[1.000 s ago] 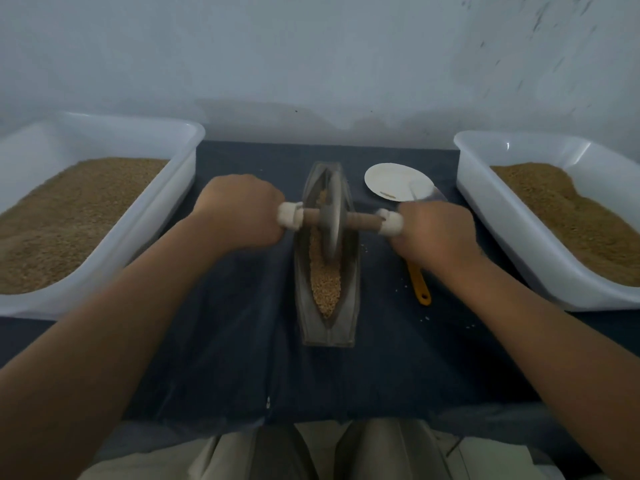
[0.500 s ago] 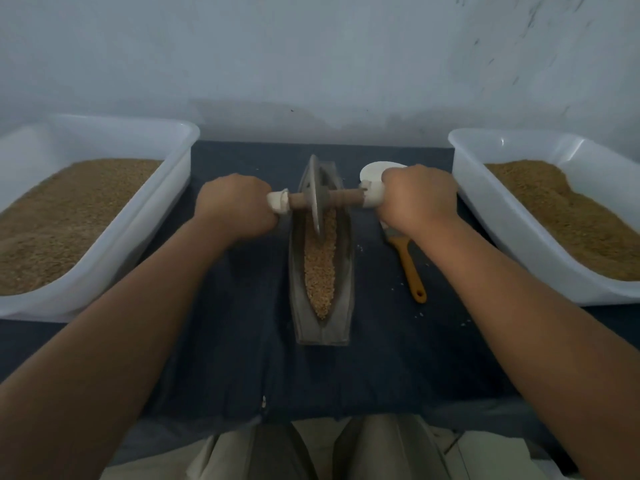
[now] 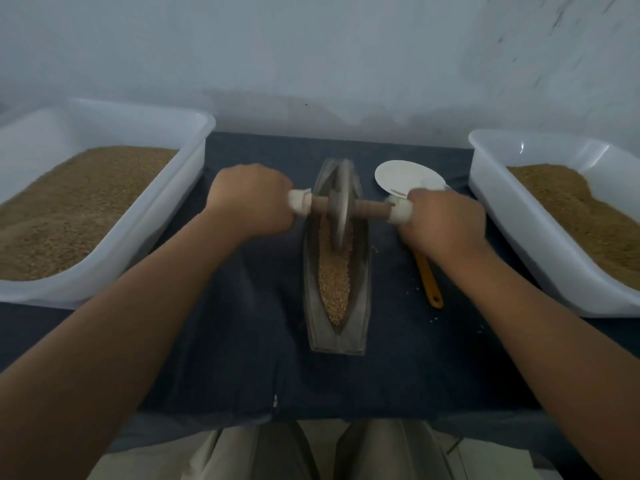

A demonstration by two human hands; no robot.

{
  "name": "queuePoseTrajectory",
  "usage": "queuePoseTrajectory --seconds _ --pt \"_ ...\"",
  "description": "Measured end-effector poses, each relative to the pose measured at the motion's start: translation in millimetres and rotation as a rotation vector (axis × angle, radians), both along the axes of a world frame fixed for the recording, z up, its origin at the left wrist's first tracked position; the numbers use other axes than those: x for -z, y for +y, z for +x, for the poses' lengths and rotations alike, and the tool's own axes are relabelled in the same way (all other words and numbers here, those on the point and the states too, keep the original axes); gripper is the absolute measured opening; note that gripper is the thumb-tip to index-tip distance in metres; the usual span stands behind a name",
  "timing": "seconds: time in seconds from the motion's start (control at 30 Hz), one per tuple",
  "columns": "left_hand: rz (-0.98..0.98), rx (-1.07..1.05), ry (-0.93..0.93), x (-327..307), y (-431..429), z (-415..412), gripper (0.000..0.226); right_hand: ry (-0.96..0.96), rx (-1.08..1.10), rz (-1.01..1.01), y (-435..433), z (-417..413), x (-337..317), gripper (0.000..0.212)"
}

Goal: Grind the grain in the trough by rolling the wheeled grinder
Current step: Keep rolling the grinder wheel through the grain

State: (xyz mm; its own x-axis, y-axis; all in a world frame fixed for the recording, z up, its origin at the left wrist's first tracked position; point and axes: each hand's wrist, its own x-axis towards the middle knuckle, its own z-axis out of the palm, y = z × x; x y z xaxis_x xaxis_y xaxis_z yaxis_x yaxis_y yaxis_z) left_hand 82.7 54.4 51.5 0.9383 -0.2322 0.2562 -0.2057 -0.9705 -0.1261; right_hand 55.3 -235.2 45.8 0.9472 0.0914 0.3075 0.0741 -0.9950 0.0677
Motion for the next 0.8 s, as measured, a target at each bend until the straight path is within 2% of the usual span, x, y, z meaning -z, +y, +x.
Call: queuePoseTrajectory --seconds 0.07,0.2,0.3,0.37,0.47,0.63,0.7,0.8 --pt "-0.039 -0.011 0.020 -4.1 -2.5 13.4 0.026 0.020 0.023 0.001 4.3 17.2 -5.6 0.017" --pt "0.011 0.053 0.029 -1.5 5.5 -9.8 0.027 -0.023 -0.021 -0.009 -5.1 -8.3 -0.9 0.032" --pt "0.106 0.187 -0.114 10.0 21.3 -50.5 0.033 -0.063 -0.118 0.027 -14.7 -54.7 8.2 0.038" --pt "0.121 0.229 -0.201 14.0 27.4 -61.1 0.039 -0.092 -0.161 0.039 -19.1 -68.0 9.8 0.034" --pt "0.045 0.161 -0.087 21.5 23.2 -38.8 0.038 -0.065 -0.153 0.024 -14.5 -49.1 7.3 0.029" --pt "-0.085 0.005 -0.084 14.9 3.4 16.8 0.044 -0.052 -0.018 -0.031 3.3 18.4 -7.1 0.028" --pt "-0.055 0.008 -0.074 9.0 0.7 18.5 0.042 -0.001 0.012 -0.031 3.5 21.0 -8.3 0.025" --pt "0.061 0.065 -0.057 3.2 6.3 -8.8 0.031 0.030 -0.002 0.015 -7.3 -10.5 5.6 0.035"
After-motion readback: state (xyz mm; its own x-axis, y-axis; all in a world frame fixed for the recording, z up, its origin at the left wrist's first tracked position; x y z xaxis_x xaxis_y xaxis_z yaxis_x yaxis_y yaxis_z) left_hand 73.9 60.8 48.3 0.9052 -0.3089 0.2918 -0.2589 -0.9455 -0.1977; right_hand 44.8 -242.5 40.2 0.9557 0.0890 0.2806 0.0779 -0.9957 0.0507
